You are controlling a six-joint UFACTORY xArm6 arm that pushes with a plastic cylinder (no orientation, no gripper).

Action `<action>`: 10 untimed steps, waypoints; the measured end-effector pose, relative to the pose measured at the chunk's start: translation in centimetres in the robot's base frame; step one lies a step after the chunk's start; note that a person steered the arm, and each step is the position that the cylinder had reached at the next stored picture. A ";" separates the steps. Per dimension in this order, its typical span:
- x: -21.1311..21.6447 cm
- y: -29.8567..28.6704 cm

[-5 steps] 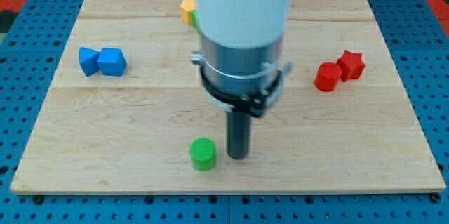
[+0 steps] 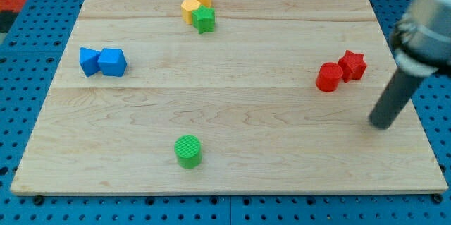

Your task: Push the red star into the blue cube

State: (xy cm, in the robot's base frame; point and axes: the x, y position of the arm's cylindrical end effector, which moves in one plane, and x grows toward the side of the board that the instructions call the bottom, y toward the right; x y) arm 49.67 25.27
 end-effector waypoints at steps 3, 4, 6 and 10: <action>-8.5 4.8; -9.2 3.7; -10.4 -4.3; -6.6 -21.4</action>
State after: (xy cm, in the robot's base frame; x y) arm 43.08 3.83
